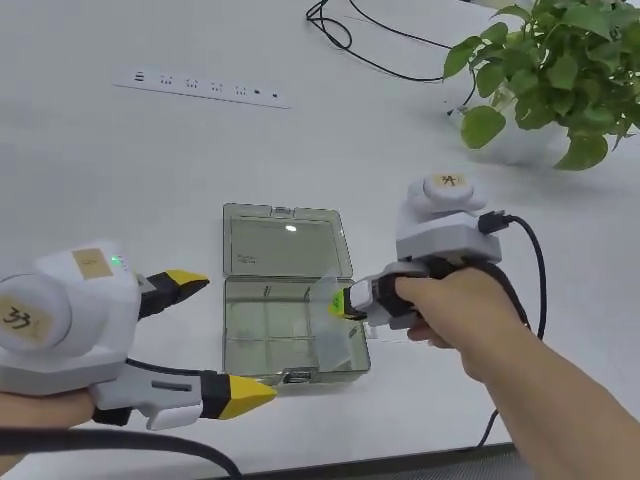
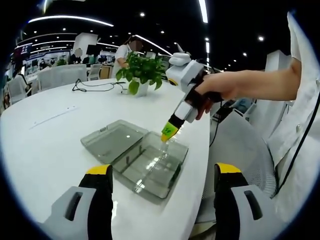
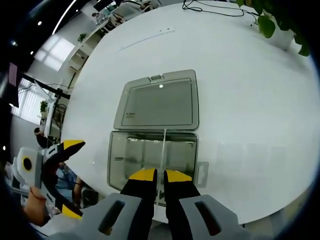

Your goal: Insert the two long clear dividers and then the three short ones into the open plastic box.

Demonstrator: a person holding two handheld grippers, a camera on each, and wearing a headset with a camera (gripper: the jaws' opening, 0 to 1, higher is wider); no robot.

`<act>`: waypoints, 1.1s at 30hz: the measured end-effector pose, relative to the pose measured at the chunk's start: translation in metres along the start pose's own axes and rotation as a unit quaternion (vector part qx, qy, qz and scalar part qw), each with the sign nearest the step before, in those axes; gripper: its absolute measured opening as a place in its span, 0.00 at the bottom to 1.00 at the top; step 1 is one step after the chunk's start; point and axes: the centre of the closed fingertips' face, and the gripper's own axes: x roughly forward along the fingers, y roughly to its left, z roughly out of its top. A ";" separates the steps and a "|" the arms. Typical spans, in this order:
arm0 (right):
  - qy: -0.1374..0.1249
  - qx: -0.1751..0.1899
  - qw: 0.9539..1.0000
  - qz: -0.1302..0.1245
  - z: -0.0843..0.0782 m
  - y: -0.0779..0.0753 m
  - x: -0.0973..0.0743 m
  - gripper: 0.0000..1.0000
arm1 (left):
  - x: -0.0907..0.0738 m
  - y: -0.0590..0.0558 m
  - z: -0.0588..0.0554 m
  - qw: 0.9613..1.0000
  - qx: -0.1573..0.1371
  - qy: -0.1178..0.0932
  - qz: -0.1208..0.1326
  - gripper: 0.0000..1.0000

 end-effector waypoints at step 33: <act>-0.007 -0.054 0.998 0.007 -0.006 0.006 0.020 0.09 | -0.002 0.001 -0.001 1.000 0.000 0.005 0.002 0.85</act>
